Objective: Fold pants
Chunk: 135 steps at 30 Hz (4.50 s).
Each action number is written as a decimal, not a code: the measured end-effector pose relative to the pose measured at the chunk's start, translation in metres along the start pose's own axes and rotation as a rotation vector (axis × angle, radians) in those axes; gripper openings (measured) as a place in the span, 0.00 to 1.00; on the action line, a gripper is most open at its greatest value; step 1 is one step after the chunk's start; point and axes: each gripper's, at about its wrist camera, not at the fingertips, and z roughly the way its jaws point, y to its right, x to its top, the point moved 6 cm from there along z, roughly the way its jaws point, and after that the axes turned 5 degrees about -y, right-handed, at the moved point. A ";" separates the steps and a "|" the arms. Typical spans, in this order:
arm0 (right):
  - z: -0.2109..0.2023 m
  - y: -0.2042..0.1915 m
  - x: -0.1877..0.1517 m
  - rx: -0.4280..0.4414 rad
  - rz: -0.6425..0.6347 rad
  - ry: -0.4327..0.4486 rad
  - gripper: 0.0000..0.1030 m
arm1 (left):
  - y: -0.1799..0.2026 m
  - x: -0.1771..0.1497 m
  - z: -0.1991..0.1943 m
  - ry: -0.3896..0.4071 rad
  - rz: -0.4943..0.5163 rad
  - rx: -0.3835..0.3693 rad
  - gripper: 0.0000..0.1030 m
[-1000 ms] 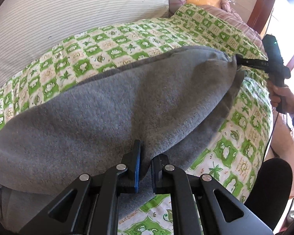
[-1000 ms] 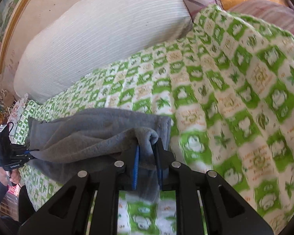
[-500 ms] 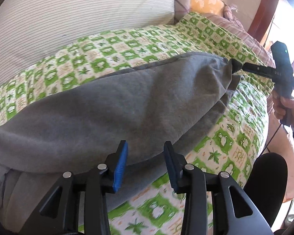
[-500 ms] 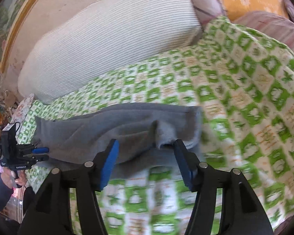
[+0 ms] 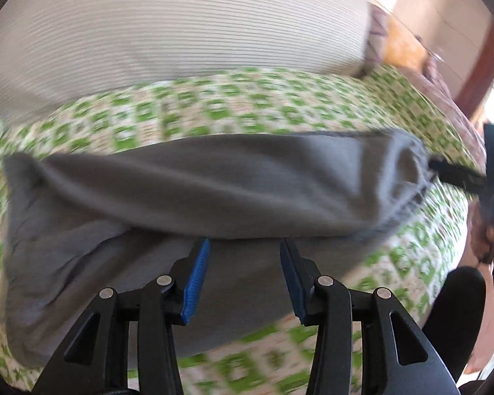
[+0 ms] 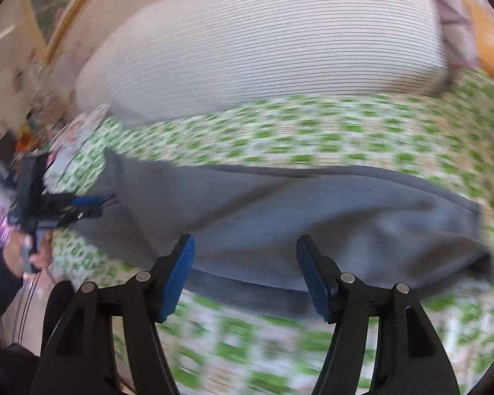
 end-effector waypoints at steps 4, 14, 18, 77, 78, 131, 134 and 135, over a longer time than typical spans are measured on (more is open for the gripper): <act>0.037 -0.063 0.011 0.065 -0.115 -0.043 0.64 | -0.048 -0.003 -0.015 0.019 -0.079 0.049 0.44; 0.120 -0.156 0.035 0.124 -0.263 -0.120 0.64 | -0.161 0.010 -0.040 0.041 -0.254 0.168 0.61; 0.147 -0.174 0.041 0.074 -0.328 -0.145 0.65 | -0.199 0.026 -0.037 0.028 -0.327 0.180 0.66; 0.144 -0.188 -0.015 0.114 -0.359 -0.309 0.31 | -0.202 -0.146 -0.070 0.081 -0.725 0.048 0.37; 0.141 -0.189 -0.013 0.131 -0.346 -0.299 0.31 | -0.205 -0.148 -0.073 0.089 -0.740 0.051 0.44; 0.379 -0.533 0.069 0.467 -0.618 -0.506 0.15 | -0.277 -0.186 -0.056 0.255 -1.162 -0.018 0.29; 0.386 -0.522 0.052 0.462 -0.554 -0.535 0.23 | -0.271 -0.186 -0.073 0.251 -1.100 0.050 0.35; 0.380 -0.518 0.056 0.485 -0.524 -0.522 0.24 | -0.268 -0.185 -0.080 0.249 -1.074 0.084 0.38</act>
